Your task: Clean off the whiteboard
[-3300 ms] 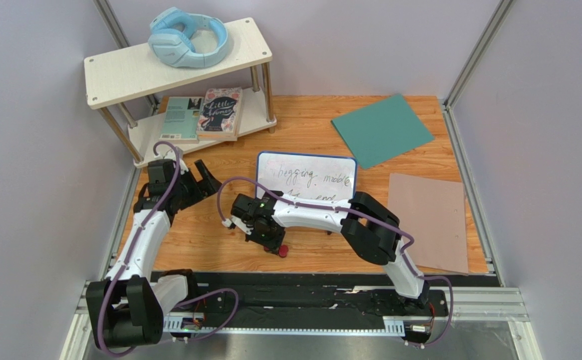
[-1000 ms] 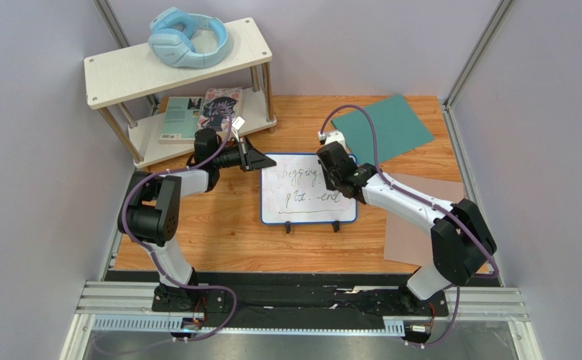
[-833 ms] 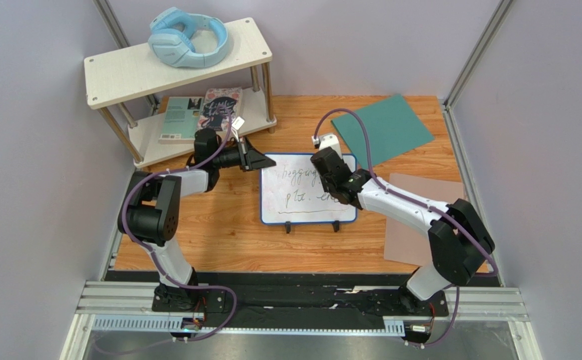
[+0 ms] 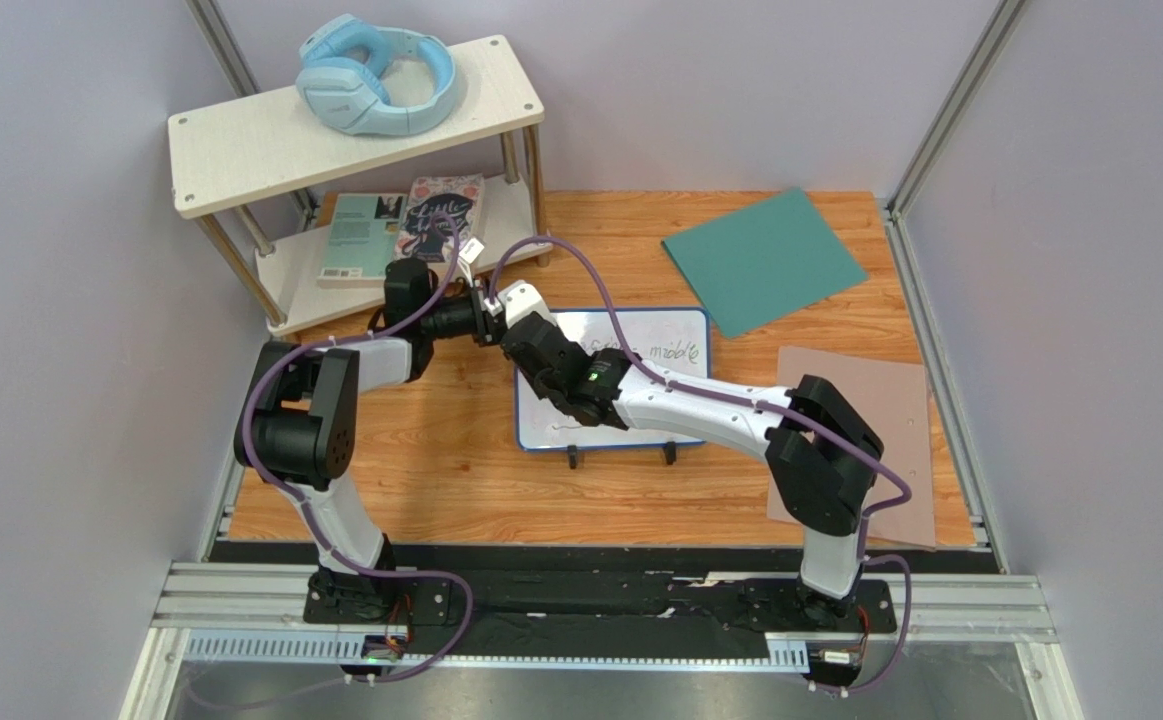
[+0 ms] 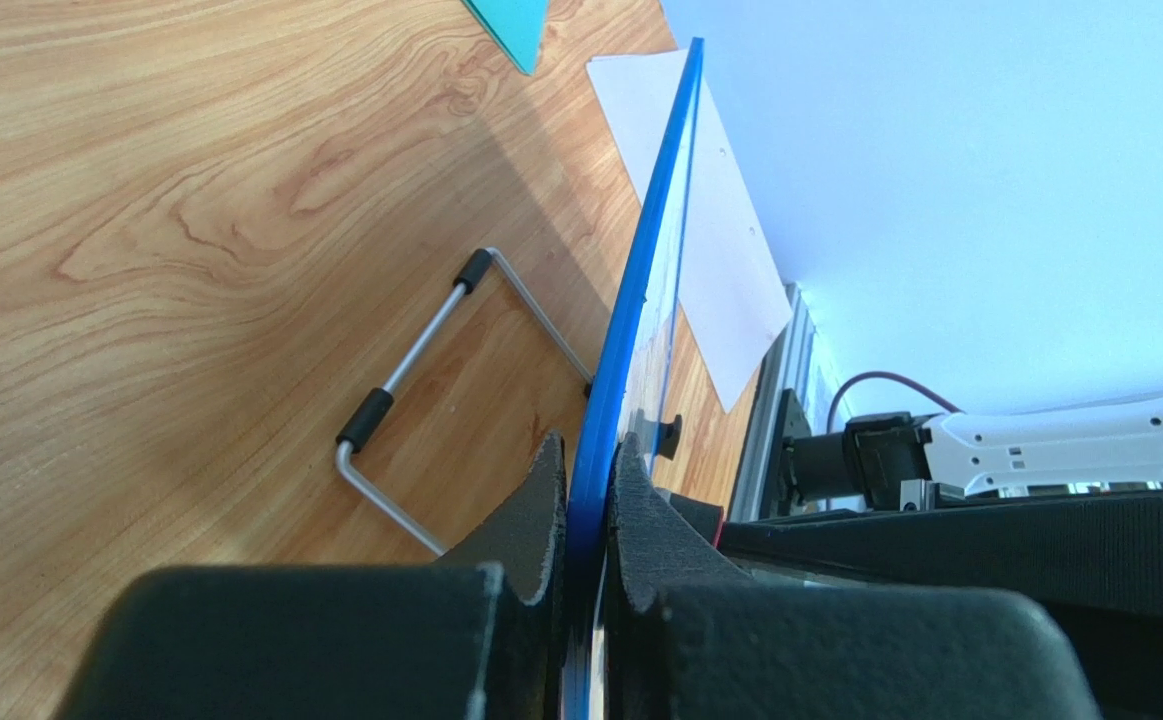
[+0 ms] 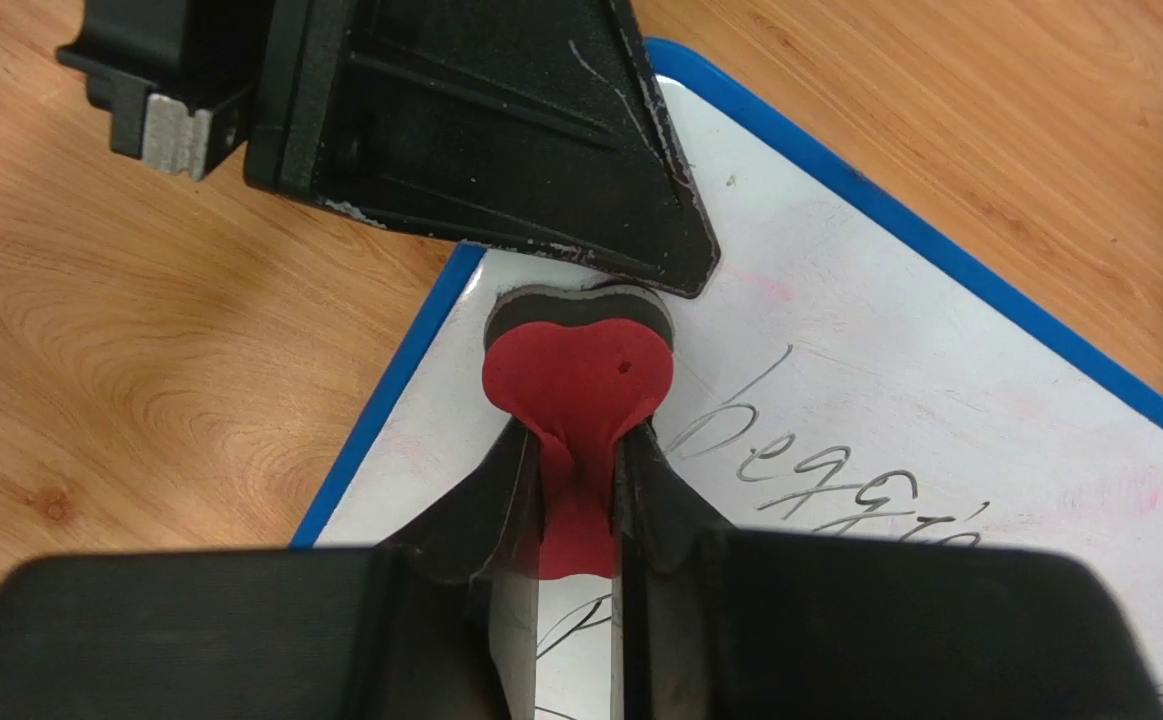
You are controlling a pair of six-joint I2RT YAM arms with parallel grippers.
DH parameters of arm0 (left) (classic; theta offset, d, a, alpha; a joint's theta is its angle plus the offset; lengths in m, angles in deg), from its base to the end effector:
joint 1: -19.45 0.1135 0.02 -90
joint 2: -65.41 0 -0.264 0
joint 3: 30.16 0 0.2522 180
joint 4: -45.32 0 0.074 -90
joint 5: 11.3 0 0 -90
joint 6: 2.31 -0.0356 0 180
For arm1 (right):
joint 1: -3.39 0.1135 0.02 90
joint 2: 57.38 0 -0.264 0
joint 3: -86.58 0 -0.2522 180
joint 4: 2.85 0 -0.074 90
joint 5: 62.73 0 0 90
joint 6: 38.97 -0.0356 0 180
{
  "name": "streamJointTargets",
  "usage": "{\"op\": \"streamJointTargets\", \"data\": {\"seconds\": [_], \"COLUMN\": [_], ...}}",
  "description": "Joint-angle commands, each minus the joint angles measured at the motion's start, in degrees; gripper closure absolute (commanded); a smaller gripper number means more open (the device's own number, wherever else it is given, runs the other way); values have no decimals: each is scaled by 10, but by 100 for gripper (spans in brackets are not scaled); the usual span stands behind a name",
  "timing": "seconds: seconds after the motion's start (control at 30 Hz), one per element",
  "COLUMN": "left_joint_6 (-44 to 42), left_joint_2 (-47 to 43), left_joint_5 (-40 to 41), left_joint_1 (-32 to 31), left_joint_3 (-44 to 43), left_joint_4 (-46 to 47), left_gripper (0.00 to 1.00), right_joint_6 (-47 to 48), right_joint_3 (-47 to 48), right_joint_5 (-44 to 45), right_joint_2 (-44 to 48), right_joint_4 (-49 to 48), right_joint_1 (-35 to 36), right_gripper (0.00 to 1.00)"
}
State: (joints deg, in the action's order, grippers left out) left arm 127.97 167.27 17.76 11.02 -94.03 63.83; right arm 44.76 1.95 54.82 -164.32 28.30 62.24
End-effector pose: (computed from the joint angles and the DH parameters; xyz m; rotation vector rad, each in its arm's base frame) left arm 0.3506 -0.0834 0.1862 0.2367 2.0273 -1.5596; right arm 0.2322 0.3523 0.2438 -0.7642 2.0810 0.0638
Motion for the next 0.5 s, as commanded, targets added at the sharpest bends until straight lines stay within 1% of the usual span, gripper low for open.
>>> {"op": "streamJointTargets", "data": {"seconds": [0.0,0.1,0.33,0.47], "left_joint_6": [-91,-93,-103,-104], "left_joint_2": [-5,-7,-11,-10], "left_joint_5": [49,50,53,53], "left_joint_1": [-10,-10,-10,-10], "left_joint_3": [-8,-8,-9,-10], "left_joint_4": [-33,-36,-49,-53], "left_gripper": [100,100,100,100], "right_joint_6": [-51,-69,-96,-90], "right_joint_3": [-8,-27,-70,-103], "right_joint_5": [12,20,22,49], "right_joint_2": [-21,-1,37,56], "right_joint_4": [8,20,44,49], "right_joint_1": [-35,-64,-155,-177], "right_gripper": [100,100,100,100]}}
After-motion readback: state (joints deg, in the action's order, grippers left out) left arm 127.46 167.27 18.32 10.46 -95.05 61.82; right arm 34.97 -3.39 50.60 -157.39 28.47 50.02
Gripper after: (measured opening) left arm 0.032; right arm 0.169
